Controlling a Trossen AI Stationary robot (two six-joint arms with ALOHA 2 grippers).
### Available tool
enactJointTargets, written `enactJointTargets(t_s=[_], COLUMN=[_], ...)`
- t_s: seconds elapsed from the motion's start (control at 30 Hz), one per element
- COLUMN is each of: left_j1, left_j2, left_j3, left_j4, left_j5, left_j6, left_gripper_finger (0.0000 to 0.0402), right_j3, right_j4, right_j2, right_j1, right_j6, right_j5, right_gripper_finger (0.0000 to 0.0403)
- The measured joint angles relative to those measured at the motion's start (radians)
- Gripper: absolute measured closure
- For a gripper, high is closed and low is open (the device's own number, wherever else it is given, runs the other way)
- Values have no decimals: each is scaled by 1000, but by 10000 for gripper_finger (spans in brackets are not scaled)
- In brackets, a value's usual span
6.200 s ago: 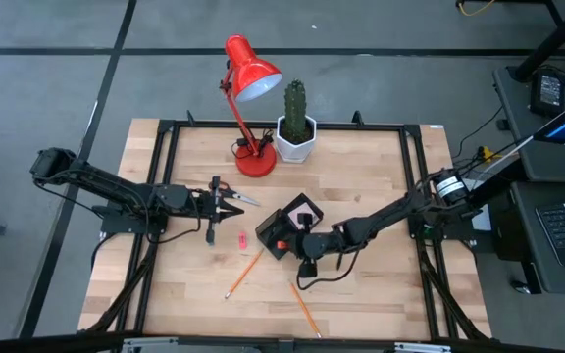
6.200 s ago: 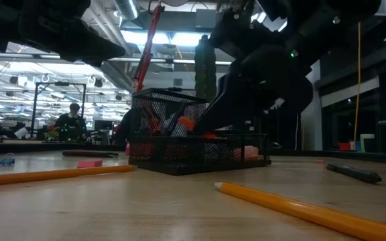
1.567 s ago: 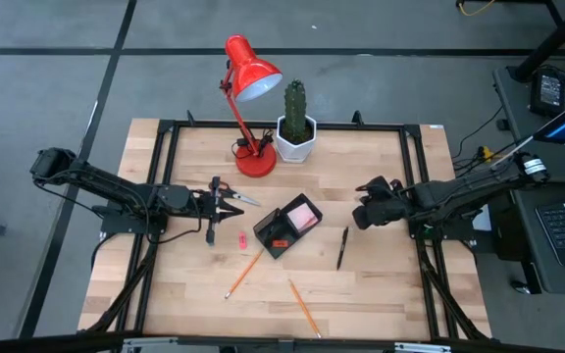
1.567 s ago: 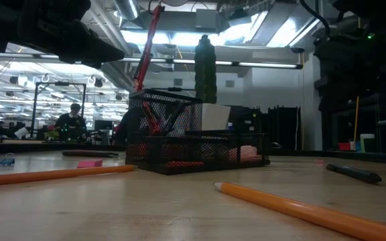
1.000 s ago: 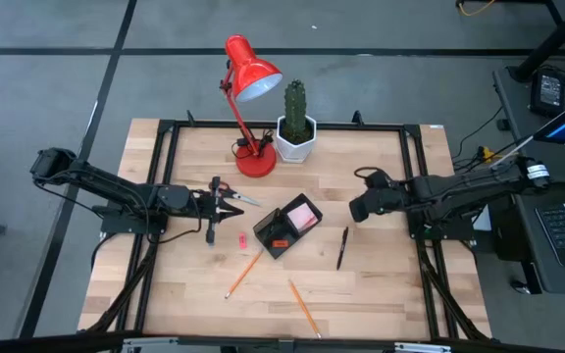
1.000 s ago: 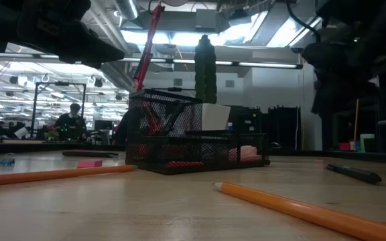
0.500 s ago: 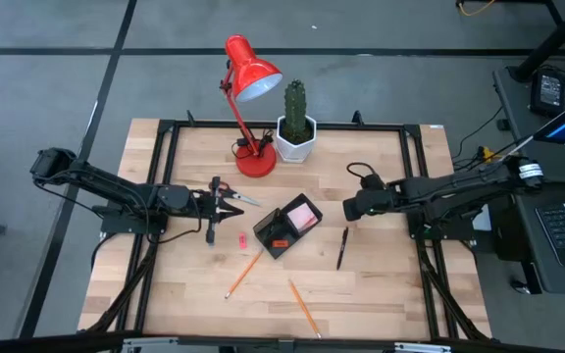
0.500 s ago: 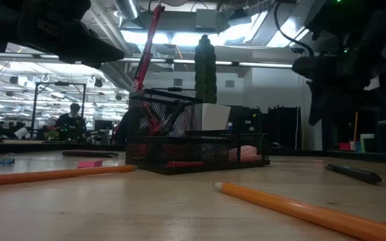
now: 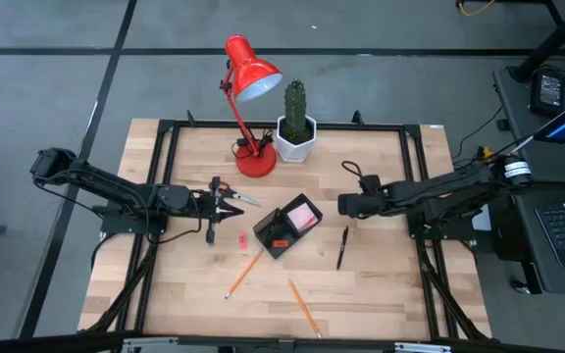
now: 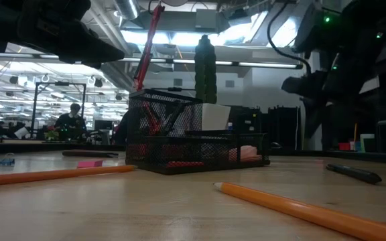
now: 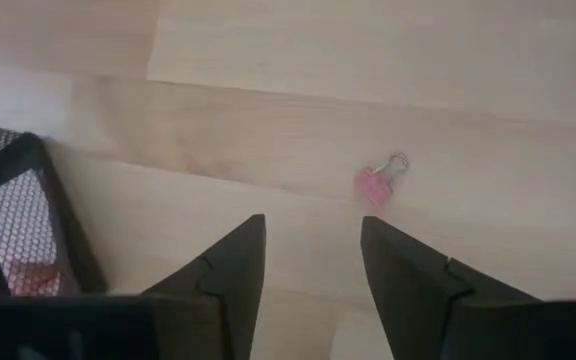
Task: Pick and place office supplies into organizer
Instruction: Put the pink binder clip into the black desk organizer
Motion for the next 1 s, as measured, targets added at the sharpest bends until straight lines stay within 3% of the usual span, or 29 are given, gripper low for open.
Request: enactJointTargets(t_s=[0.33, 0.57, 0.73, 0.83, 1.0], left_j1=[0, 0, 0, 0, 0], left_j2=[0, 0, 0, 0, 0], left_j3=[0, 0, 0, 0, 0], left_j4=[0, -1, -1, -1, -10], left_j5=[0, 0, 0, 0, 0], left_j6=[1, 2, 2, 2, 2], left_gripper_finger=[396, 397, 397, 398, 396], right_j3=[13, 160, 279, 312, 307], right_j4=[7, -135, -287, -285, -289], right_j2=[56, 130, 217, 269, 336], right_j1=[0, 1, 2, 2, 2], right_j6=[127, 133, 154, 158, 240], right_j5=[-124, -143, -85, -10, 20], right_gripper_finger=[234, 234, 234, 234, 234])
